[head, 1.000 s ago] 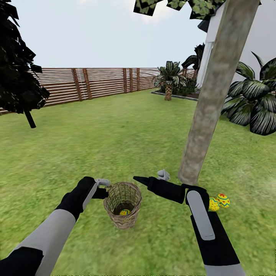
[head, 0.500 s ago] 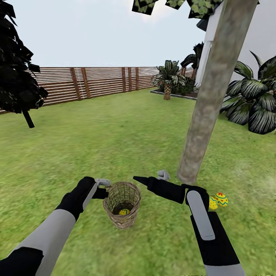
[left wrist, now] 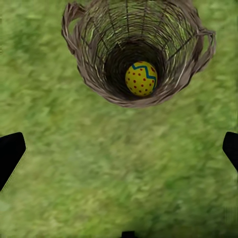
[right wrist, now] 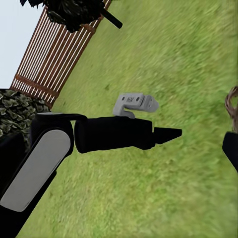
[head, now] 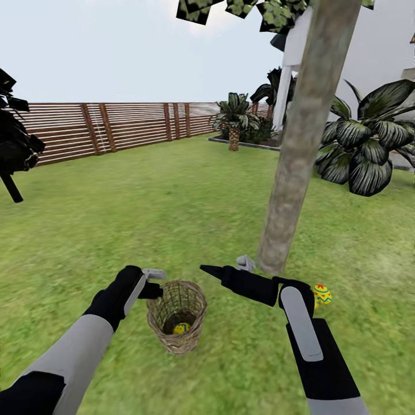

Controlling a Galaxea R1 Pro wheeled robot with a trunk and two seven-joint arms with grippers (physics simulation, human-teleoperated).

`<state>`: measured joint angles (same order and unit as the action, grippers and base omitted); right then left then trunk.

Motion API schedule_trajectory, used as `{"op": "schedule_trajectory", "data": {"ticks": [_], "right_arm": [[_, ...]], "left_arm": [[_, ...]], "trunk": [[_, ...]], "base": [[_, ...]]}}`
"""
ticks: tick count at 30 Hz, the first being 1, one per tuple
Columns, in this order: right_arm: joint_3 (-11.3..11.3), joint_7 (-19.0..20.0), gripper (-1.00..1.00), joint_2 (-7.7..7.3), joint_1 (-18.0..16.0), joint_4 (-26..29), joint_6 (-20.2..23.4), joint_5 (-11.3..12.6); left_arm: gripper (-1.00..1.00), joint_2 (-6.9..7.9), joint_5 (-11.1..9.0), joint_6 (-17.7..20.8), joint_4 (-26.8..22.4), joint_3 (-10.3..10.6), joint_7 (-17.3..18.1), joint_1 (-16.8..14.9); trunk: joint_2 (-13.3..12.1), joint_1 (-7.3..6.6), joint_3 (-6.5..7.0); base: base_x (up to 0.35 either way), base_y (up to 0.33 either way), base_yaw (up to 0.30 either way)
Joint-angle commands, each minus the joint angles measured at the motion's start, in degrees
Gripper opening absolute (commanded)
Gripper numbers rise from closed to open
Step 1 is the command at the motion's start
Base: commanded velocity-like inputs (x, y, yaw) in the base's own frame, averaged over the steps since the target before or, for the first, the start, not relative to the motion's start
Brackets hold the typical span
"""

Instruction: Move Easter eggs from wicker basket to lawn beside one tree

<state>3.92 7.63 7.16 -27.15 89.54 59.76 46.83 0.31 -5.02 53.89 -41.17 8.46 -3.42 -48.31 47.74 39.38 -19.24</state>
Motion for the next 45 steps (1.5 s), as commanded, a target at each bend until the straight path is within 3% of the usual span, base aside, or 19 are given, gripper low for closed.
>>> {"op": "schedule_trajectory", "data": {"ticks": [1, 11, 23, 27, 34, 45], "right_arm": [[-0.1, 0.5, 1.00, 0.04, -0.1, 0.0, 0.2, -0.6], [-0.1, 0.5, 1.00, 0.04, 0.0, 0.0, 0.2, -0.6], [-0.1, 0.5, 1.00, 0.08, 0.0, 0.0, 0.2, -0.6], [-1.7, 0.5, 1.00, 0.06, 0.0, 0.0, 0.2, -0.6], [-7.8, 0.0, 1.00, 0.04, 0.2, 0.0, 0.2, -0.7], [-12.1, -5.0, 1.00, 0.11, 0.3, -1.3, 0.2, -0.8]], "left_arm": [[1.00, 0.04, -0.5, 0.2, -0.1, 0.2, -0.4, 0.0], [1.00, 0.04, -0.5, 0.2, -0.1, 0.3, -0.4, 0.0], [1.00, 0.04, -0.5, 0.2, -0.1, 0.4, -0.4, 0.0], [1.00, 0.04, -0.5, 0.2, -0.1, 0.3, -0.3, 0.0], [1.00, -0.03, -0.5, 0.2, 0.2, 0.2, -0.2, 0.0], [1.00, -0.04, -0.7, 0.3, 2.4, 0.1, -0.1, -0.2]], "trunk": [[0.1, 0.02, -0.07], [0.1, 0.02, -0.03], [0.1, 0.02, 0.51], [0.1, 0.02, 0.71], [0.1, 0.02, 1.07], [0.1, 0.02, 1.64]], "base": [[0.103, 0.284, -0.022], [0.141, 0.250, -0.022], [0.161, 0.209, -0.208], [0.141, 0.158, -0.241], [0.097, 0.096, -0.243], [0.055, 0.049, -0.244]]}}
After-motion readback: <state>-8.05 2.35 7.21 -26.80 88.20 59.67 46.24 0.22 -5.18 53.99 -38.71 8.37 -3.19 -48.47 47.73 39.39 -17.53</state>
